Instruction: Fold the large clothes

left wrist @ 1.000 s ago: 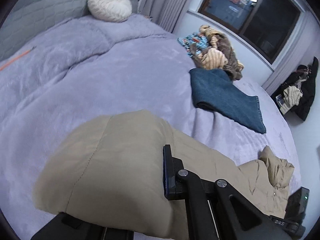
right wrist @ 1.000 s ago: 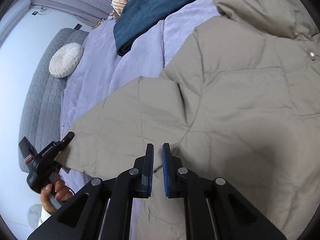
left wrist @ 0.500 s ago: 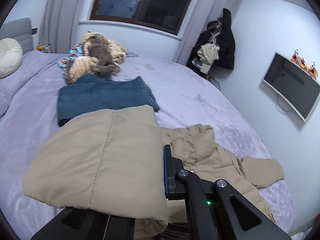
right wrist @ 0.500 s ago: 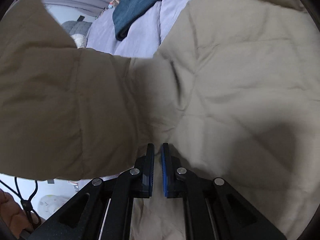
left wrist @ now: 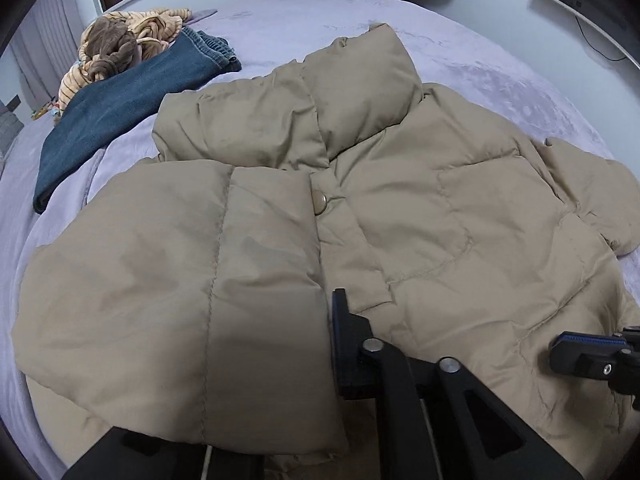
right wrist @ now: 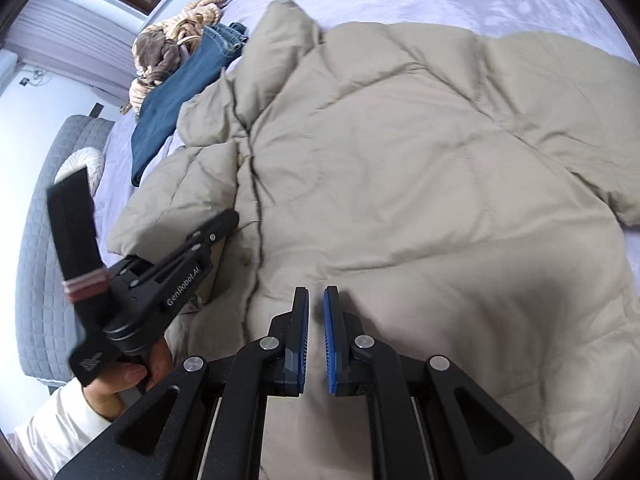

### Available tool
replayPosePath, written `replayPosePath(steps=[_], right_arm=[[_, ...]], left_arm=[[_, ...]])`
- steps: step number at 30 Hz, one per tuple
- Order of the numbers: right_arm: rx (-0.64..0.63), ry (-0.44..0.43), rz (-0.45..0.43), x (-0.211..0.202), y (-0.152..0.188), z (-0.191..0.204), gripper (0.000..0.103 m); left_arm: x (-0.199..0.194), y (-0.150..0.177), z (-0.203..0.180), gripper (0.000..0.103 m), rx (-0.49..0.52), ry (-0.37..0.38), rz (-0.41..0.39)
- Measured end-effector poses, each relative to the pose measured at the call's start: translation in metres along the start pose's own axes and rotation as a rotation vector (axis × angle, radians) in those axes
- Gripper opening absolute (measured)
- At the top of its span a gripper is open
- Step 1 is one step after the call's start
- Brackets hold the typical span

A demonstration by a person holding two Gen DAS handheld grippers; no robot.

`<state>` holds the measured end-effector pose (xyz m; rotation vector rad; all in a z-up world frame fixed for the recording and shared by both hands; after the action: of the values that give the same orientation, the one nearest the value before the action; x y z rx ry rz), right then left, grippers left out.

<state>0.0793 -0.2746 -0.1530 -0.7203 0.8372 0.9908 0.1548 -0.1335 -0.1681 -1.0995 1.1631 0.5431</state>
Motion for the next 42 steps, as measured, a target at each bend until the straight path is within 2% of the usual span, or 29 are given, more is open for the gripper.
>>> replayPosePath(steps=[1,2,3,4,8,9,11,12,13,15,16,17,19,22,24,26,27,28,31,33,35,37,39,41,42], right_arm=[[0.002,-0.007,0.004,-0.002,-0.006,-0.007,0.009],[-0.001,-0.017,0.011,-0.002,-0.008,-0.009,0.009],[-0.007,-0.024,0.019,0.0,-0.009,-0.008,0.009],[-0.019,-0.029,0.026,-0.003,-0.013,-0.011,0.009],[-0.104,-0.024,0.04,-0.012,-0.03,-0.026,0.01],[-0.134,-0.013,0.041,-0.017,-0.029,-0.024,0.017],[-0.195,-0.002,0.031,-0.027,-0.02,-0.018,0.055],[-0.229,0.01,0.018,-0.027,-0.022,-0.005,0.083],[-0.266,0.005,-0.005,-0.028,-0.023,0.009,0.086],[-0.368,0.012,-0.03,-0.026,-0.021,0.041,0.086],[-0.423,0.033,-0.041,-0.024,-0.018,0.056,0.086],[-0.485,0.058,-0.057,-0.02,-0.014,0.074,0.086],[-0.618,0.128,-0.08,-0.004,-0.004,0.114,0.086],[-0.808,0.284,-0.112,0.032,0.011,0.163,0.086],[-0.877,0.383,-0.14,0.057,0.013,0.181,0.086],[-0.882,0.458,-0.152,0.071,0.003,0.182,0.076],[-0.857,0.471,-0.158,0.071,-0.004,0.176,0.043],[-0.805,0.459,-0.161,0.068,-0.014,0.166,0.005],[-0.574,0.354,-0.209,0.037,-0.041,0.122,0.006],[-0.433,0.25,-0.221,0.021,-0.051,0.086,0.006],[-0.316,0.189,-0.196,0.016,-0.052,0.054,0.006],[-0.209,0.105,-0.117,0.021,-0.05,0.026,0.01],[-0.105,0.094,-0.075,0.018,-0.045,0.002,0.023],[-0.049,0.085,-0.105,0.001,-0.038,-0.012,0.023],[-0.028,0.078,-0.153,-0.014,-0.035,-0.015,0.023]], left_arm=[[-0.006,0.002,-0.001,0.075,-0.008,0.011,-0.008],[-0.012,0.004,0.0,0.103,-0.019,0.002,-0.027],[-0.024,0.006,0.002,0.103,-0.034,-0.039,-0.075],[-0.033,0.005,0.008,0.103,-0.035,-0.057,-0.09],[-0.066,0.017,0.037,0.103,-0.1,-0.063,-0.095],[-0.071,0.02,0.052,0.103,-0.132,-0.067,-0.102],[-0.085,0.032,0.088,0.103,-0.22,-0.09,-0.115],[-0.092,0.038,0.11,0.103,-0.267,-0.105,-0.117],[-0.096,0.045,0.133,0.103,-0.314,-0.123,-0.118],[-0.096,0.061,0.173,0.09,-0.39,-0.162,-0.113],[-0.09,0.066,0.192,0.072,-0.424,-0.174,-0.09],[-0.083,0.071,0.209,0.059,-0.461,-0.179,-0.062],[-0.065,0.084,0.234,0.051,-0.531,-0.161,-0.023],[-0.042,0.093,0.242,0.05,-0.544,-0.166,0.014],[-0.031,0.097,0.239,0.05,-0.536,-0.176,0.026],[-0.025,0.098,0.236,0.05,-0.536,-0.178,0.028],[-0.024,0.099,0.236,0.05,-0.537,-0.174,0.028],[-0.023,0.099,0.235,0.05,-0.536,-0.174,0.026],[-0.021,0.097,0.233,0.05,-0.522,-0.162,0.022],[-0.021,0.098,0.23,0.05,-0.502,-0.163,0.025],[-0.022,0.097,0.228,0.05,-0.483,-0.184,0.031],[-0.028,0.094,0.228,0.05,-0.484,-0.188,0.04],[-0.045,0.088,0.229,0.05,-0.486,-0.163,-0.003],[-0.063,0.077,0.231,0.05,-0.463,-0.159,-0.058],[-0.067,0.071,0.232,0.05,-0.452,-0.16,-0.071]])
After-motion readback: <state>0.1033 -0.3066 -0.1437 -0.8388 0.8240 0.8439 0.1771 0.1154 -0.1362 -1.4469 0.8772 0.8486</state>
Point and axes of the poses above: each gripper's, at about its wrist camera, not at the fingertips, and x roughly the way its jaws point, z to its left, y to its underside, the point moved 4 cm from there along x, roughly the way its jaws point, and after that the axes turned 5 degrees about z, right-handed, at the moved point
